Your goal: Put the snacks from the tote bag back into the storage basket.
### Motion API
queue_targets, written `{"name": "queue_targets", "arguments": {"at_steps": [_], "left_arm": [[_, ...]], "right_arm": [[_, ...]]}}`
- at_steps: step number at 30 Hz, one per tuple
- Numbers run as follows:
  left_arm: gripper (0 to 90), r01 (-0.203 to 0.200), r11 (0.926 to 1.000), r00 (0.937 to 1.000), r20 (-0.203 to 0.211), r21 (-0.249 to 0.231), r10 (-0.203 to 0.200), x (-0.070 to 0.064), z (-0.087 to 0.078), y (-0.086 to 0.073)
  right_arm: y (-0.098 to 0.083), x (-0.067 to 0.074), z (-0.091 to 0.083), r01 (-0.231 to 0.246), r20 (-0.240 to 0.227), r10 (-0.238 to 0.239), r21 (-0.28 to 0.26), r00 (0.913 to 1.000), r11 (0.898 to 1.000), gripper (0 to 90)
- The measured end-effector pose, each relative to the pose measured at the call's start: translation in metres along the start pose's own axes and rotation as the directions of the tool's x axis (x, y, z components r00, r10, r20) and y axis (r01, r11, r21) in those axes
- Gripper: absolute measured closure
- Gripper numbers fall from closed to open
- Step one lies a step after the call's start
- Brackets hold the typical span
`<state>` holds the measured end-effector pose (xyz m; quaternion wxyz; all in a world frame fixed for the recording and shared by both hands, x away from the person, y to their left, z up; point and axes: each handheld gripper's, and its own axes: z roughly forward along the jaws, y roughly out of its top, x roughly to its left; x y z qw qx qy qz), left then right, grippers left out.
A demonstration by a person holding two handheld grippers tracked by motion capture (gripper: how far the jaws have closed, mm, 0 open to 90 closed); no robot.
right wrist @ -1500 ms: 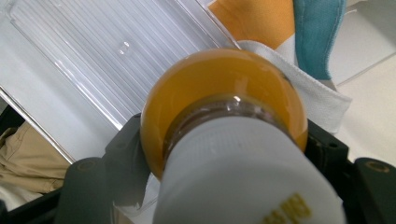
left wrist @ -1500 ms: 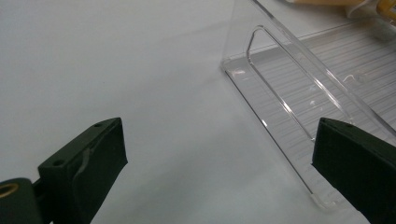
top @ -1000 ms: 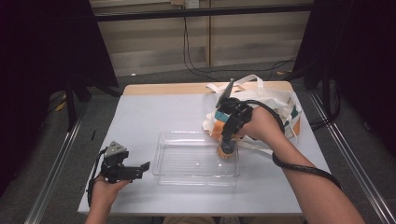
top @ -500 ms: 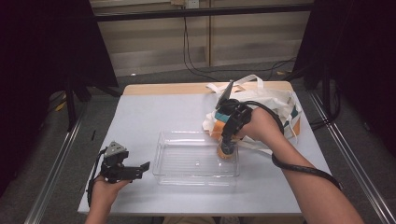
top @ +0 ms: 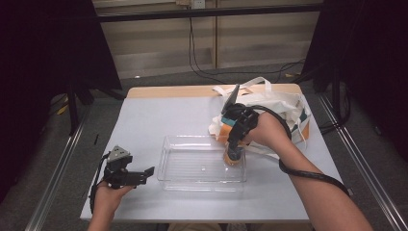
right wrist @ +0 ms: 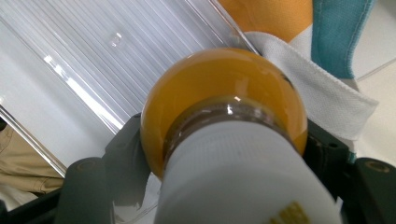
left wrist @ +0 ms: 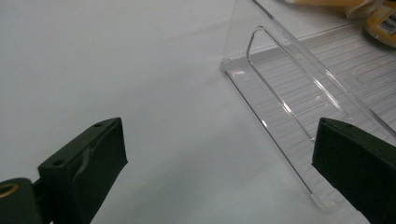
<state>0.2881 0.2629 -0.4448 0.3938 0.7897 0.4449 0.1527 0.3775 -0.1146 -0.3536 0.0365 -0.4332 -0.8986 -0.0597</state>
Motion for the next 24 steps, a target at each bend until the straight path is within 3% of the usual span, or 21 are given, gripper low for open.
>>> {"name": "queue_targets", "arguments": {"at_steps": [24], "left_arm": [[2.8, -0.001, 1.0000, 1.0000, -0.005, -0.002, 0.001, -0.0008, -0.0001, 0.0001]], "right_arm": [[0.0010, 0.0075, 0.0037, 0.039, 0.011, -0.038, -0.038, 0.9992, 0.999, 29.7]]}}
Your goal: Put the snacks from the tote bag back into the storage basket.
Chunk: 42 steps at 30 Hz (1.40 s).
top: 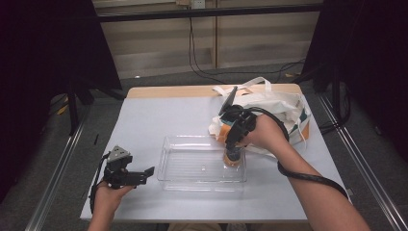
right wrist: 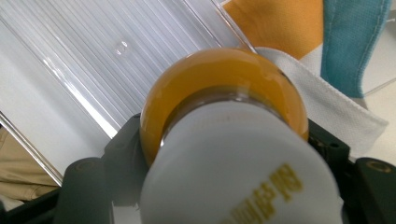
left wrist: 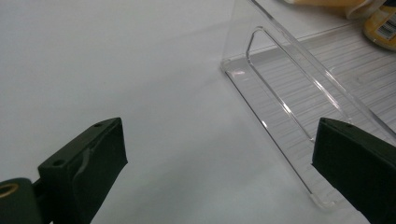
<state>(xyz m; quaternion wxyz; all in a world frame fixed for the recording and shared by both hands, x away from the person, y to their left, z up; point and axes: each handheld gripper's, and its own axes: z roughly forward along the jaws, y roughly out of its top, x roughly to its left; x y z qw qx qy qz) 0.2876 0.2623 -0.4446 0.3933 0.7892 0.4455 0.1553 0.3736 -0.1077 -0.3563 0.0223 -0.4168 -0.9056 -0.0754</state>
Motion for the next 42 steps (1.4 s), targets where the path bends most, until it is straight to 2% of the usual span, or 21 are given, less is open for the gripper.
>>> {"name": "queue_targets", "arguments": {"at_steps": [2, 9, 11, 14, 18, 26, 36, 42], "left_arm": [[2.8, 0.000, 1.0000, 1.0000, 0.001, 0.000, 0.000, 0.000, 0.000, 0.000], [2.8, 0.002, 1.0000, 1.0000, 0.001, -0.004, -0.002, 0.000, -0.001, 0.000], [2.8, 0.006, 1.0000, 1.0000, 0.001, -0.005, -0.006, 0.000, 0.000, 0.000], [2.8, 0.005, 1.0000, 1.0000, -0.001, -0.005, -0.005, 0.000, -0.001, -0.001], [2.8, 0.007, 1.0000, 1.0000, -0.002, -0.004, -0.007, 0.000, -0.001, -0.001], [2.8, -0.003, 1.0000, 1.0000, 0.004, 0.003, 0.003, 0.000, -0.001, -0.001], [2.8, 0.006, 1.0000, 1.0000, 0.002, -0.001, -0.006, 0.000, 0.000, -0.001], [2.8, 0.005, 1.0000, 1.0000, 0.002, 0.001, -0.005, 0.000, 0.000, -0.001]], "right_arm": [[0.000, 0.000, 0.001, 0.014, 0.004, -0.014, -0.003, 0.9999, 1.000, 29.7], [-0.001, 0.000, 0.001, 0.008, -0.010, -0.009, -0.014, 0.9999, 1.000, 29.4], [-0.002, 0.000, 0.003, 0.021, -0.014, -0.021, -0.020, 0.9997, 1.000, 29.3], [-0.003, -0.001, 0.002, 0.006, -0.023, -0.007, -0.023, 0.9997, 1.000, 29.2], [-0.004, -0.001, 0.002, 0.014, -0.028, -0.014, -0.031, 0.9995, 0.999, 28.9], [-0.006, -0.003, -0.003, 0.019, -0.011, -0.020, -0.050, 0.9997, 0.999, 22.6], [-0.014, -0.007, -0.010, 0.011, -0.031, -0.014, -0.095, 0.9994, 0.995, 19.1], [-0.020, -0.009, -0.013, 0.017, -0.025, -0.020, -0.097, 0.9995, 0.995, 16.5]]}}
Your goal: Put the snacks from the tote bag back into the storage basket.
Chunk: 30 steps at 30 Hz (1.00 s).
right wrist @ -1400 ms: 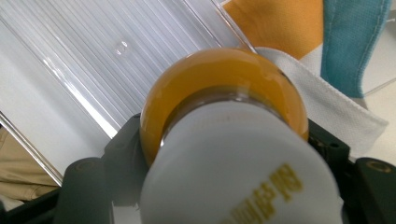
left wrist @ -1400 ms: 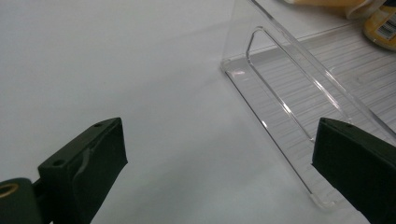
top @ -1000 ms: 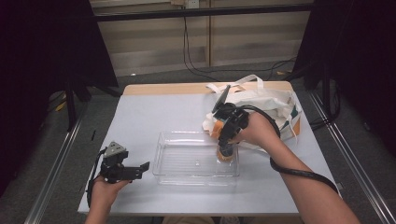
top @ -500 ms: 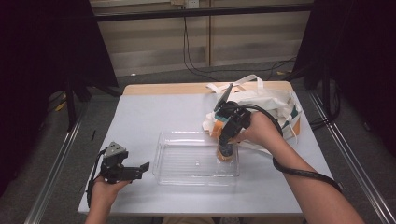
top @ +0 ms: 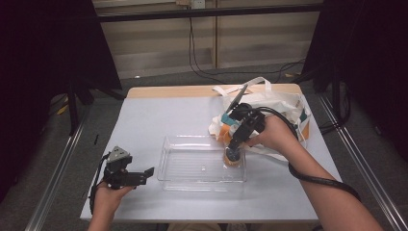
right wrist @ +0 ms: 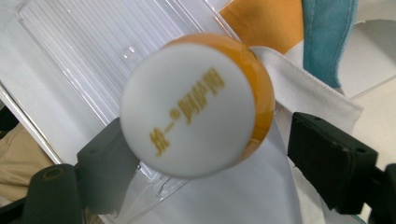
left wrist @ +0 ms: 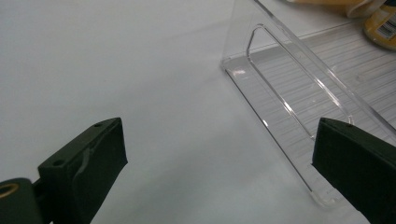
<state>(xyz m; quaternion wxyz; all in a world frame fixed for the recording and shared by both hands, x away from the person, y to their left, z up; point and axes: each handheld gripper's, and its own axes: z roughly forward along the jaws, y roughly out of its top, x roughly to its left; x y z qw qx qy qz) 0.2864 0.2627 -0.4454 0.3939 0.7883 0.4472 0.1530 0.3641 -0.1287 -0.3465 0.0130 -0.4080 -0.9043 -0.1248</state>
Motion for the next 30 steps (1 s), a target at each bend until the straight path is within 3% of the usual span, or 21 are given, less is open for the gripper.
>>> {"name": "queue_targets", "arguments": {"at_steps": [14, 17, 30], "left_arm": [[2.8, 0.000, 1.0000, 1.0000, 0.002, 0.001, 0.000, 0.000, 0.000, 0.000], [2.8, -0.002, 1.0000, 1.0000, 0.000, 0.001, 0.002, 0.000, 0.001, 0.000], [2.6, 0.001, 1.0000, 1.0000, -0.005, 0.000, -0.001, 0.001, 0.000, 0.000]], "right_arm": [[-0.014, -0.010, -0.002, -0.011, -0.017, 0.011, 0.004, 0.9998, 1.000, 13.0], [-0.017, -0.013, -0.002, -0.010, 0.001, 0.010, 0.008, 0.9999, 1.000, 12.8], [-0.034, -0.021, 0.001, -0.020, 0.002, 0.020, 0.013, 0.9998, 1.000, 12.8]]}}
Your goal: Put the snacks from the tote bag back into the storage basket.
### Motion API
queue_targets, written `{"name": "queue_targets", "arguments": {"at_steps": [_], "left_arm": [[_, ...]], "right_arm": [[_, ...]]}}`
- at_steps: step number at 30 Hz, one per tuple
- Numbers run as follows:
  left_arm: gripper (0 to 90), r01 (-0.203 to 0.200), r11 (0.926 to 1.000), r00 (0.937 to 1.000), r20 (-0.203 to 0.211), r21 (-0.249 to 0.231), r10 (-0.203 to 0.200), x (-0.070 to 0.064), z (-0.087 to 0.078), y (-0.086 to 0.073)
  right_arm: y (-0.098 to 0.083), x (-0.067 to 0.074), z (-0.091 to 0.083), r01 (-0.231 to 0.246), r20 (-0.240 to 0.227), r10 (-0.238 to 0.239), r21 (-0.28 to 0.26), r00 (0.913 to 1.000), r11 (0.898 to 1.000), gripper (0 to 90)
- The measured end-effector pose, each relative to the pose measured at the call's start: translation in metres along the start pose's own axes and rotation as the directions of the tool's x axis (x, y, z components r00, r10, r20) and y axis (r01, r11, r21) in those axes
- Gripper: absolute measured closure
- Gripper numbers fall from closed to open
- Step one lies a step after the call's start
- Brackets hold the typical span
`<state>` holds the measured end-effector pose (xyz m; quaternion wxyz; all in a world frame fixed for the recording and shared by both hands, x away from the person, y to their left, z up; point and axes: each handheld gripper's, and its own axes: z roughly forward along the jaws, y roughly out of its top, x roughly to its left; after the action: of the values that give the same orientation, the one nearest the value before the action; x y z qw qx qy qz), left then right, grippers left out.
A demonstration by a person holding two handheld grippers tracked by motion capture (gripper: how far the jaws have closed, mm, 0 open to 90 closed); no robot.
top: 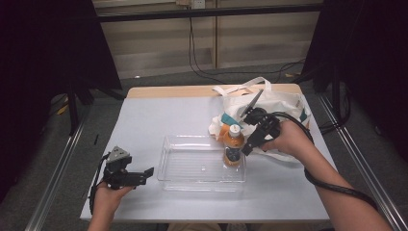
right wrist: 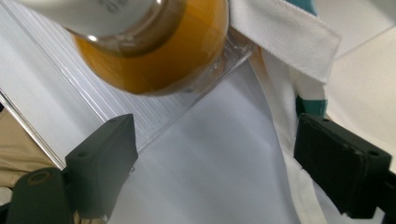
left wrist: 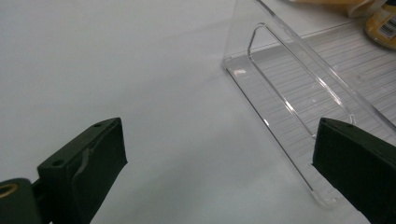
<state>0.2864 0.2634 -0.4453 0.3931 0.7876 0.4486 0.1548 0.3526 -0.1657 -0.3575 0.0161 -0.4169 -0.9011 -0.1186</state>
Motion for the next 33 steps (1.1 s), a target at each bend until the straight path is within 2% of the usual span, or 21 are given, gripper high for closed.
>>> {"name": "queue_targets", "arguments": {"at_steps": [11, 14, 16, 18, 20, 21, 27, 33], "left_arm": [[2.6, -0.003, 1.0000, 1.0000, -0.001, 0.000, 0.003, 0.000, 0.000, 0.000], [2.6, -0.009, 0.9999, 1.0000, 0.001, 0.006, 0.009, 0.000, 0.000, 0.000], [2.5, -0.011, 0.9999, 0.9999, 0.002, 0.005, 0.011, 0.000, 0.000, 0.000], [2.6, -0.001, 1.0000, 1.0000, -0.001, -0.003, 0.001, 0.000, 0.000, 0.000], [2.5, -0.006, 1.0000, 1.0000, -0.002, 0.004, 0.006, 0.000, 0.000, 0.000], [2.5, -0.008, 1.0000, 1.0000, 0.000, 0.006, 0.008, 0.000, 0.000, 0.000], [2.6, -0.001, 1.0000, 1.0000, -0.001, 0.002, 0.001, 0.000, -0.001, 0.000], [2.5, -0.001, 1.0000, 1.0000, -0.003, 0.002, 0.001, 0.000, -0.001, 0.000]], "right_arm": [[-0.014, -0.004, 0.000, 0.004, 0.010, -0.004, 0.009, 0.9999, 1.000, 13.0], [-0.018, -0.006, 0.001, -0.003, -0.001, 0.003, 0.004, 1.0000, 1.000, 13.2], [-0.019, -0.006, 0.001, 0.009, 0.011, -0.009, 0.009, 0.9999, 1.000, 13.3], [-0.022, -0.006, 0.001, 0.009, 0.008, -0.010, 0.011, 0.9999, 1.000, 13.3], [-0.024, -0.006, 0.002, 0.014, 0.026, -0.014, 0.014, 0.9996, 1.000, 13.4], [-0.025, -0.006, 0.003, 0.019, 0.050, -0.020, 0.025, 0.9985, 1.000, 13.4], [-0.034, -0.009, 0.005, 0.012, 0.023, -0.013, 0.019, 0.9997, 1.000, 13.5], [-0.040, -0.011, 0.008, 0.007, 0.017, -0.008, 0.014, 0.9998, 1.000, 13.5]]}}
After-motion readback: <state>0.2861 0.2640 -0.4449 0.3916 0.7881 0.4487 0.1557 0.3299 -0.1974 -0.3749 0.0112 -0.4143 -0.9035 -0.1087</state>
